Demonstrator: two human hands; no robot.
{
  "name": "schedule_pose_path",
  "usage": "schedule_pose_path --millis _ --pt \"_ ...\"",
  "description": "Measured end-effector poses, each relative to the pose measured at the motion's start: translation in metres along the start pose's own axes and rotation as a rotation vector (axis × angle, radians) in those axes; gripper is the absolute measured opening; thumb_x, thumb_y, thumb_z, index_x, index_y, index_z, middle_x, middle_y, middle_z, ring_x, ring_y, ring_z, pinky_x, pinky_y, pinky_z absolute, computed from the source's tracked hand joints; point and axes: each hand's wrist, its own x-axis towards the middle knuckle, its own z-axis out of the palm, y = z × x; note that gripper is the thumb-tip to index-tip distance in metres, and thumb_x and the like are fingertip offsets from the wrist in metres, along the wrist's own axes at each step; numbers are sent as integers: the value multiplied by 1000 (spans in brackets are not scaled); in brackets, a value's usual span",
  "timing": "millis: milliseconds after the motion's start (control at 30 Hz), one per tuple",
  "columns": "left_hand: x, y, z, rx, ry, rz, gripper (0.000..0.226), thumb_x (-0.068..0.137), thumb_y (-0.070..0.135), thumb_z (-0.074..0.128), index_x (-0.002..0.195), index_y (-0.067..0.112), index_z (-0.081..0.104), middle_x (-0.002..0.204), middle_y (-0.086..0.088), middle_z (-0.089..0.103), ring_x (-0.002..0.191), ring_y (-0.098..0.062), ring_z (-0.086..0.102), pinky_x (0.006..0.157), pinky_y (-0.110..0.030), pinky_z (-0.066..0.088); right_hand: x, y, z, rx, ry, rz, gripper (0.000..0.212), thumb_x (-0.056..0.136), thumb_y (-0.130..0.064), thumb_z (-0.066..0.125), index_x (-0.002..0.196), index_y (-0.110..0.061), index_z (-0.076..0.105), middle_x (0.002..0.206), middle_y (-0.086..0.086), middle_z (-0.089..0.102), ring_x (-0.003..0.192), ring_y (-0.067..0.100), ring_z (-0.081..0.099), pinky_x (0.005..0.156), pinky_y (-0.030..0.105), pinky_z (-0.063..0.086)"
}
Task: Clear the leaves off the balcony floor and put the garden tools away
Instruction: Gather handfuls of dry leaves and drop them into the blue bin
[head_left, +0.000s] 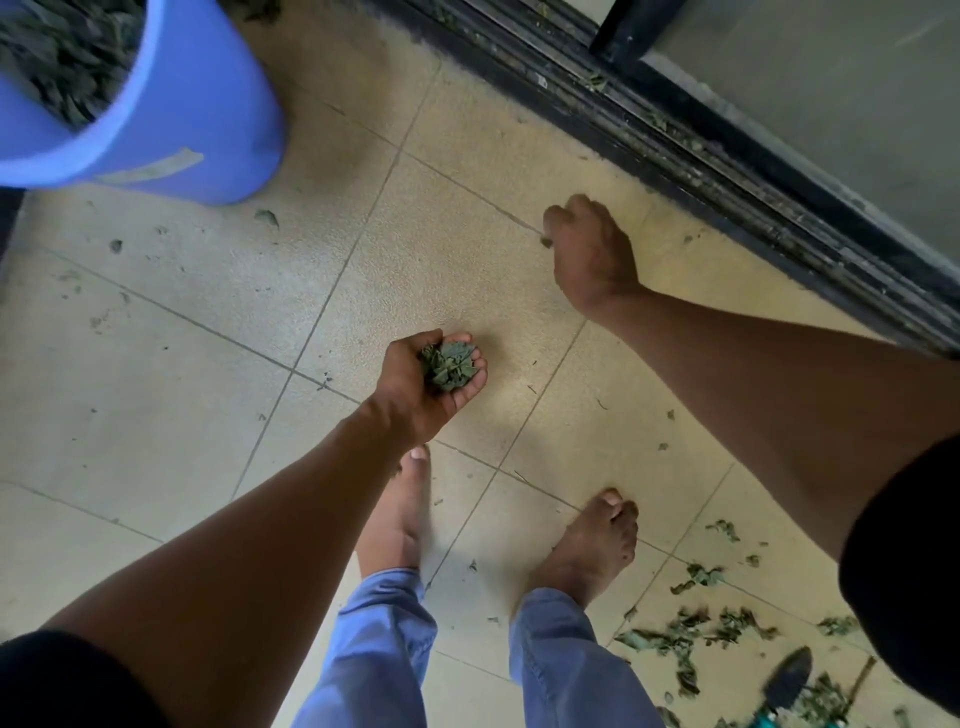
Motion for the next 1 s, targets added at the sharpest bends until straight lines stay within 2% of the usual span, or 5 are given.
schedule_pose_path --millis 300,433,533,700,1000 --pt "-48 -6 1 -10 44 -1 45 102 24 45 75 4 75 81 -15 70 74 -26 69 75 -37 60 -97 -82 -58 744 58 178 16 88 -4 70 99 -15 72 96 -1 73 83 10 68 70 31 61" --pt "-85 -11 15 69 -12 9 53 103 19 37 64 6 72 67 -10 68 58 -19 68 53 -24 56 -157 -126 -96 697 86 93 16 83 -8 68 96 -18 70 93 -1 65 86 18 61 73 35 53" --pt "-115 -20 23 117 -66 -9 52 102 23 37 63 7 67 66 -10 63 60 -21 65 64 -27 52 -191 -139 -107 617 57 128 25 84 -10 63 106 -17 71 103 2 63 98 25 59 78 42 54" --pt "-151 -39 28 194 -59 -32 35 102 26 41 87 6 65 77 -11 68 66 -23 70 73 -33 54 -245 -148 -131 682 212 372 30 91 -14 54 115 -23 69 107 -1 61 101 23 59 78 40 53" --pt "-189 -98 28 444 -17 -143 30 99 20 47 85 2 66 79 -14 65 74 -27 65 70 -36 62 -370 -143 -127 897 401 926 24 87 -4 58 96 -26 64 95 -10 64 80 10 61 73 36 53"
